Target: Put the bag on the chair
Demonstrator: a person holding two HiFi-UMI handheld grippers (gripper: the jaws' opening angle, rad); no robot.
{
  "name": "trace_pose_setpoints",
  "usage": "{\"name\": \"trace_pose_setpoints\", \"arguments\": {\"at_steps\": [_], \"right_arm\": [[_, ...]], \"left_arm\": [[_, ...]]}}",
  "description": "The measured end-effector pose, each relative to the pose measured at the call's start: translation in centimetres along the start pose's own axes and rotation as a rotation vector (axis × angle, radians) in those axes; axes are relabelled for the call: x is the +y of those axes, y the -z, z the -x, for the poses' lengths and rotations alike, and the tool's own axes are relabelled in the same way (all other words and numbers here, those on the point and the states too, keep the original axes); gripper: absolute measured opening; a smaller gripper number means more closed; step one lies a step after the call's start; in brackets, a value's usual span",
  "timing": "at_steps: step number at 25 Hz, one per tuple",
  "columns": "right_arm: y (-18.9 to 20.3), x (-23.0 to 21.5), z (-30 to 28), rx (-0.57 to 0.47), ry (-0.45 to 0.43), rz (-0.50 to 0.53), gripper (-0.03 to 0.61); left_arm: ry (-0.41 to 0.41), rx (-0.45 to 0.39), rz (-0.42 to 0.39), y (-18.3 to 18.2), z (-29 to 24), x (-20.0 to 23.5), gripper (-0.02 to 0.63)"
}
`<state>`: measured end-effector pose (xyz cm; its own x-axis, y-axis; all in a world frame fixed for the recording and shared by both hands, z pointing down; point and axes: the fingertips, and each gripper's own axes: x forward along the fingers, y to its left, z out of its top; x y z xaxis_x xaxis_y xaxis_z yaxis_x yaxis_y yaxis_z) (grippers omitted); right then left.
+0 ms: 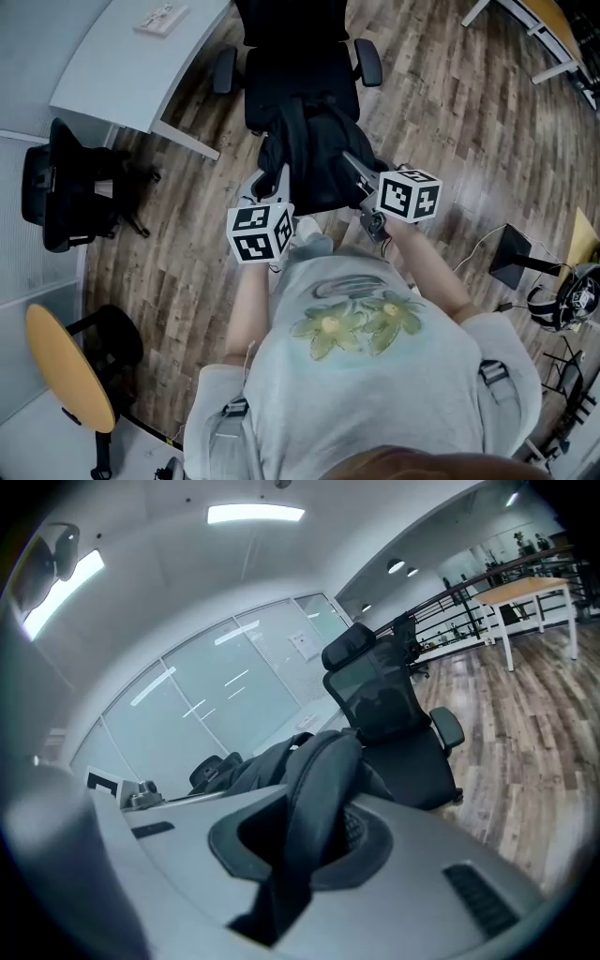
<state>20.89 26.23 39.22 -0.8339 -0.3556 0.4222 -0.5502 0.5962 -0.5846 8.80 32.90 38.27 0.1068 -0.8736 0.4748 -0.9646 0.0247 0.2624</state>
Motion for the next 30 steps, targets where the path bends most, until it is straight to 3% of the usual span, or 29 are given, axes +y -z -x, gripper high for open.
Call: {"name": "trace_pose_setpoints", "arguments": {"at_steps": [6,19,30], "right_arm": [[-1.5,0.0,-1.9,-0.027,0.010,-0.011,0.054],[-2.6,-0.5,-5.1,0.028,0.008,-0.028,0.054],[-6.7,-2.5,-10.2,0.048,-0.011,-0.023,0.054]], "left_arm": [[0.019,0.001,-0.022,-1.7,-1.4,1.5,0.054],[0.007,0.039,0.013,-2.4,-3.2,4.0,0.054],[-0.014,0.040,0.022,-5.7,-7.8,7.0,0.054]]}}
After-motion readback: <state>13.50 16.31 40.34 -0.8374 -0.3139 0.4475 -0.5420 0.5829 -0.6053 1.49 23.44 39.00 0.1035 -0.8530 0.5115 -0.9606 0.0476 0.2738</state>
